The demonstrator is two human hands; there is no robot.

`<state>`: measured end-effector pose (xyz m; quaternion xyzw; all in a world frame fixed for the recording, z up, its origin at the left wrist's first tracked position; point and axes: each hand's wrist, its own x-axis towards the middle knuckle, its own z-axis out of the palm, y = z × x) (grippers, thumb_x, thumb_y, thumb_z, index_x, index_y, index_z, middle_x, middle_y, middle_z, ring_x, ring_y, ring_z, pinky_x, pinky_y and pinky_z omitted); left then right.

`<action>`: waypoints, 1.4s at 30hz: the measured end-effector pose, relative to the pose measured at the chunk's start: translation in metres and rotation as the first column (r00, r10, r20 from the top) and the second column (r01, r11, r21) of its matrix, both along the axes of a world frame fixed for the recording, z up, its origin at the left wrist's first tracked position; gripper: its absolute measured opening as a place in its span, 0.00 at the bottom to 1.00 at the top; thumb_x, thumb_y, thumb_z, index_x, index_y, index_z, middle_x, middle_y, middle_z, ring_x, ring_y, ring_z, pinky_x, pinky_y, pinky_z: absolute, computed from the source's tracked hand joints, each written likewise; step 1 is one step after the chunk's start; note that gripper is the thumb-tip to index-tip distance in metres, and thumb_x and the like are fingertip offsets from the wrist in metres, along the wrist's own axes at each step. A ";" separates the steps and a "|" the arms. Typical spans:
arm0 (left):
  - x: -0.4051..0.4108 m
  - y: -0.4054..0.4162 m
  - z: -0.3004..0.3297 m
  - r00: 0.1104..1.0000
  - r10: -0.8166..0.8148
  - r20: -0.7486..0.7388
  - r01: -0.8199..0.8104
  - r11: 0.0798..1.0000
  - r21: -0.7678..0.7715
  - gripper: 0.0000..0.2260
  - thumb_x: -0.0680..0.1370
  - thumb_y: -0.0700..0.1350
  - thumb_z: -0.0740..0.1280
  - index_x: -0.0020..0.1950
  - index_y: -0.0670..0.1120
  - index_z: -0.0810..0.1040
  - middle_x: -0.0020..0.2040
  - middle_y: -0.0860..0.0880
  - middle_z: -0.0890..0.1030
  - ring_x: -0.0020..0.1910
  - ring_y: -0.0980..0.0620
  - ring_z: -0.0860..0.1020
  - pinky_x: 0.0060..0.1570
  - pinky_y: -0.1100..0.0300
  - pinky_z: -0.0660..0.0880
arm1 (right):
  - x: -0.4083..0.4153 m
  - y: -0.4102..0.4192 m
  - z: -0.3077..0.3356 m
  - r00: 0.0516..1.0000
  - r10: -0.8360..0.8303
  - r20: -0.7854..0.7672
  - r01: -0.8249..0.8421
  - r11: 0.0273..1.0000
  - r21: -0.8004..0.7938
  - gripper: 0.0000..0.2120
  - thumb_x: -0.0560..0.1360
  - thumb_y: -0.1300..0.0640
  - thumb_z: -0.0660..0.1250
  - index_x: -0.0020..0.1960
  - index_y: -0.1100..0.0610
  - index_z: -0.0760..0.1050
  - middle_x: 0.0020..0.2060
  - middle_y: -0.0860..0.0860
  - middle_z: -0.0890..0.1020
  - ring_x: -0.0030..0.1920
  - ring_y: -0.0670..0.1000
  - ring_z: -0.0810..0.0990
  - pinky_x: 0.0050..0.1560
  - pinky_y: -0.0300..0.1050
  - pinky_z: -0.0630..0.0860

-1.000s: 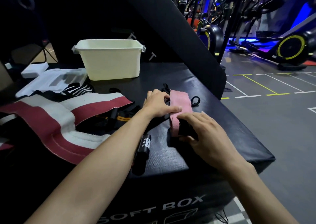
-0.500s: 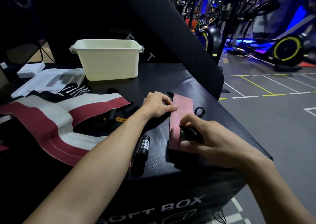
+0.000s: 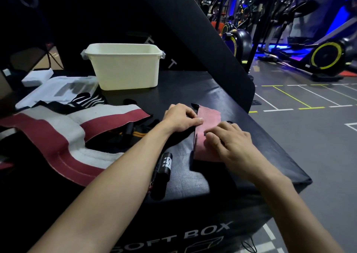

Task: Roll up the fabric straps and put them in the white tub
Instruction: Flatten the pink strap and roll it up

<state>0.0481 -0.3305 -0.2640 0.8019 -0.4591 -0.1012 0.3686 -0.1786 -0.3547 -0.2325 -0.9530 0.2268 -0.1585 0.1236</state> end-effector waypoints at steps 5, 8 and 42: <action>0.001 0.000 -0.001 1.000 -0.010 0.001 0.010 1.000 -0.006 0.11 0.66 0.68 0.75 0.29 0.65 0.81 0.41 0.57 0.84 0.58 0.49 0.78 0.60 0.53 0.75 | 0.002 0.005 -0.004 0.987 0.003 0.161 -0.003 1.000 0.001 0.10 0.84 0.45 0.56 0.65 0.38 0.67 0.51 0.39 0.78 0.57 0.48 0.74 0.56 0.51 0.61; 0.001 0.001 0.001 1.000 -0.009 -0.001 0.009 1.000 0.002 0.10 0.65 0.67 0.74 0.30 0.63 0.82 0.40 0.57 0.84 0.58 0.48 0.78 0.57 0.54 0.75 | 0.006 0.012 -0.009 0.955 0.004 0.298 0.015 0.998 -0.063 0.08 0.81 0.51 0.62 0.58 0.41 0.70 0.55 0.43 0.76 0.56 0.49 0.74 0.56 0.49 0.62; -0.040 0.018 0.038 0.820 -0.539 -0.193 0.489 0.835 -0.252 0.09 0.83 0.40 0.66 0.55 0.36 0.84 0.48 0.42 0.87 0.47 0.53 0.83 0.52 0.62 0.78 | -0.040 -0.012 -0.014 0.844 -0.255 0.473 0.037 0.905 0.424 0.28 0.68 0.38 0.76 0.64 0.45 0.73 0.53 0.42 0.83 0.49 0.42 0.82 0.52 0.49 0.81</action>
